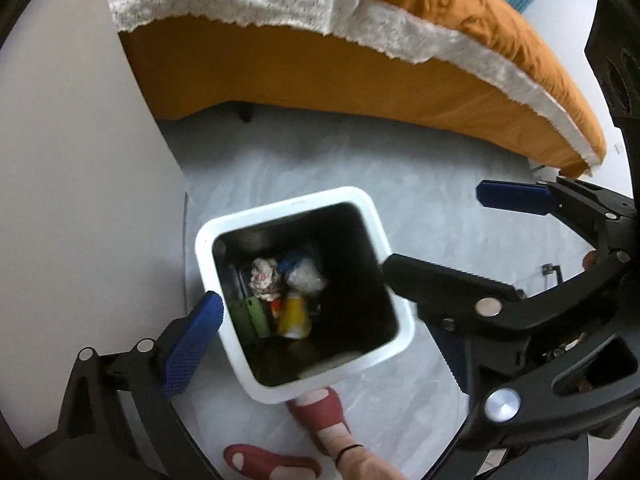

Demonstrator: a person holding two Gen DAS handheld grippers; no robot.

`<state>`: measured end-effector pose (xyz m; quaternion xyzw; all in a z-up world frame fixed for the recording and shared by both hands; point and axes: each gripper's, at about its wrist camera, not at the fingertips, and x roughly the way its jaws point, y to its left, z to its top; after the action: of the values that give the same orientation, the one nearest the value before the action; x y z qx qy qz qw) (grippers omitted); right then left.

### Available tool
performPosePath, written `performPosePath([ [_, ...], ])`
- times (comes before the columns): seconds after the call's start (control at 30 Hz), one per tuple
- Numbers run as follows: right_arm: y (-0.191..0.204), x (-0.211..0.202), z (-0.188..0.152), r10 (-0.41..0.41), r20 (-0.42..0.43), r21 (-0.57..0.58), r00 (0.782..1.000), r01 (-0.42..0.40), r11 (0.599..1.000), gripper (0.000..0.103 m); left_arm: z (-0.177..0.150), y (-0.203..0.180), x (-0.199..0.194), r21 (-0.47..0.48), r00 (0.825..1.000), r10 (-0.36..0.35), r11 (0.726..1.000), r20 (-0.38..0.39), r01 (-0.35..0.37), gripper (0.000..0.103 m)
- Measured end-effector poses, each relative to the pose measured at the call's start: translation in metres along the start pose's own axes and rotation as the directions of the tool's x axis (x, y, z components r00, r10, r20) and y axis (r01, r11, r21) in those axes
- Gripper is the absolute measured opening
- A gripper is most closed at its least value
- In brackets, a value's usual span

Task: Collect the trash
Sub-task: 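Carry the cup and plastic bag to the white bin and release both, then move both open tools back toward the remaining wrappers on the desk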

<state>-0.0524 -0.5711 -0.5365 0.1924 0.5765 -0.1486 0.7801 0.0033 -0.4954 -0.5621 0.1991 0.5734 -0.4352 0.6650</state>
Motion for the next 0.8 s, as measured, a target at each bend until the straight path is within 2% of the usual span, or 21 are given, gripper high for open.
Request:
performPosePath([
  [0.23, 0.005, -0.013, 0.002, 0.009, -0.007, -0.005, 1.000, -0.009, 1.000, 0.099, -0.004, 0.007, -0.010, -0.009, 1.000, 0.017, 1.000, -0.021, -0.018, 0.098],
  [0.43, 0.012, -0.041, 0.012, 0.017, 0.016, -0.017, 1.000, -0.016, 1.000, 0.099, 0.006, 0.003, -0.050, -0.018, 1.000, 0.010, 1.000, 0.017, -0.010, 0.098],
  [0.6, 0.020, -0.086, 0.018, 0.013, 0.051, -0.017, 0.999, -0.012, 1.000, 0.099, 0.017, -0.006, -0.092, -0.009, 0.998, 0.013, 1.000, 0.056, -0.012, 0.098],
  [0.7, 0.024, -0.125, 0.020, 0.013, 0.091, 0.004, 0.996, -0.013, 1.000, 0.099, 0.026, -0.016, -0.132, 0.007, 0.994, 0.028, 1.000, 0.103, -0.029, 0.098],
  [0.8, 0.027, -0.183, 0.021, -0.008, 0.174, 0.036, 0.985, 0.001, 0.999, 0.099, 0.034, -0.027, -0.182, 0.021, 0.984, 0.050, 0.998, 0.173, -0.054, 0.098],
])
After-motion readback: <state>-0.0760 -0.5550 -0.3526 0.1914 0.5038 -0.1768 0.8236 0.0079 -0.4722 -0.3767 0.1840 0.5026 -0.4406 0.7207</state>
